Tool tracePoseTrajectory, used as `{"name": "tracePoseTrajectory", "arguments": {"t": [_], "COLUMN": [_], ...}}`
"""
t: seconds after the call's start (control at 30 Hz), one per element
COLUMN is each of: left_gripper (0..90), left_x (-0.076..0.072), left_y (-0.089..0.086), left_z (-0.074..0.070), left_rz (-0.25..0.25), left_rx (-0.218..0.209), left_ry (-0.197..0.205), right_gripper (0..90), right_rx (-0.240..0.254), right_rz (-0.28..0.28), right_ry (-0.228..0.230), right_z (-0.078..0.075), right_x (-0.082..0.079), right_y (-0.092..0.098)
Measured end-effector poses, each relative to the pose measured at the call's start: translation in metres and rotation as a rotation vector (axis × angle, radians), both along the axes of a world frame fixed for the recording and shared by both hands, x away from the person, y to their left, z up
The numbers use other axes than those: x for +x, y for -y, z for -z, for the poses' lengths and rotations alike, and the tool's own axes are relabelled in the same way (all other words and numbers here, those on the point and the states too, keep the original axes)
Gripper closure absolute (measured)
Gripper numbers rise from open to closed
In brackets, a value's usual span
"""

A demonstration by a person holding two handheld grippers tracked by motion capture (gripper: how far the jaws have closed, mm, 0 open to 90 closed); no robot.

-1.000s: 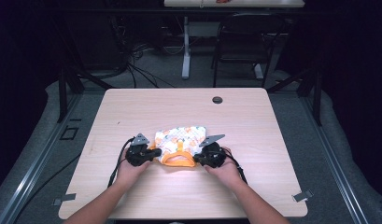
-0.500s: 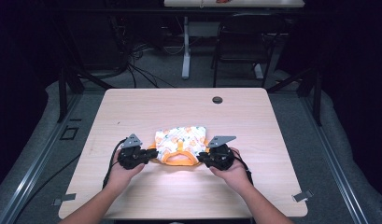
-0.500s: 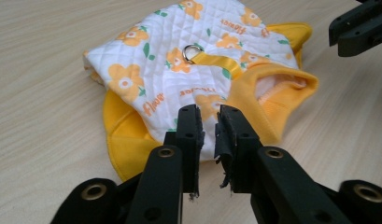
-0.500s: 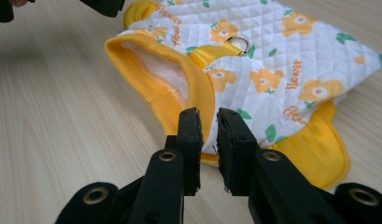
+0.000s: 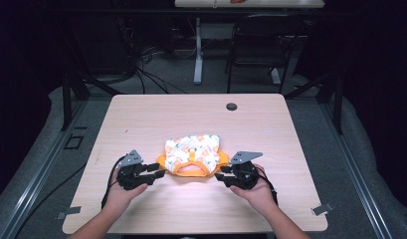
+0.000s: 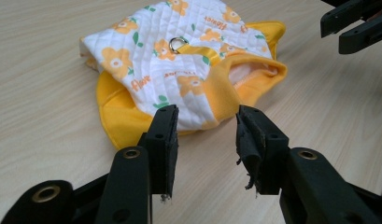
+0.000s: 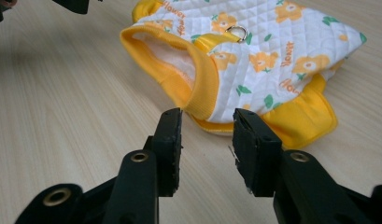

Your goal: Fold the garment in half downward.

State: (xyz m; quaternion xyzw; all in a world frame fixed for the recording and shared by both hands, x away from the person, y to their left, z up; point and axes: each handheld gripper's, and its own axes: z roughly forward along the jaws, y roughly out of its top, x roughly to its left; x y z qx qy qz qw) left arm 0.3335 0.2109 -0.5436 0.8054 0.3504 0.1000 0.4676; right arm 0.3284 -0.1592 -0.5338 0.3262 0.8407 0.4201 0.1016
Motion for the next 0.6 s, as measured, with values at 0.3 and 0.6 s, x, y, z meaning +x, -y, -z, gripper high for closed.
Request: {"name": "tracePoseTrajectory", "arguments": {"t": [0.3, 0.6], "left_gripper": [55.1, 53.5], "left_x": [-0.01, -0.009], "left_y": [-0.017, -0.028], "left_z": [0.018, 0.023], "left_rz": [-0.041, -0.076], "left_rx": [-0.007, -0.053], "left_ry": [-0.027, -0.035], "right_gripper": [52.8, 52.1], "right_rx": [-0.025, -0.043], "right_rz": [0.019, 0.032], "right_ry": [0.016, 0.036], "right_z": [0.013, 0.023], "right_x": [-0.014, -0.019], "right_y": [0.006, 0.009]}}
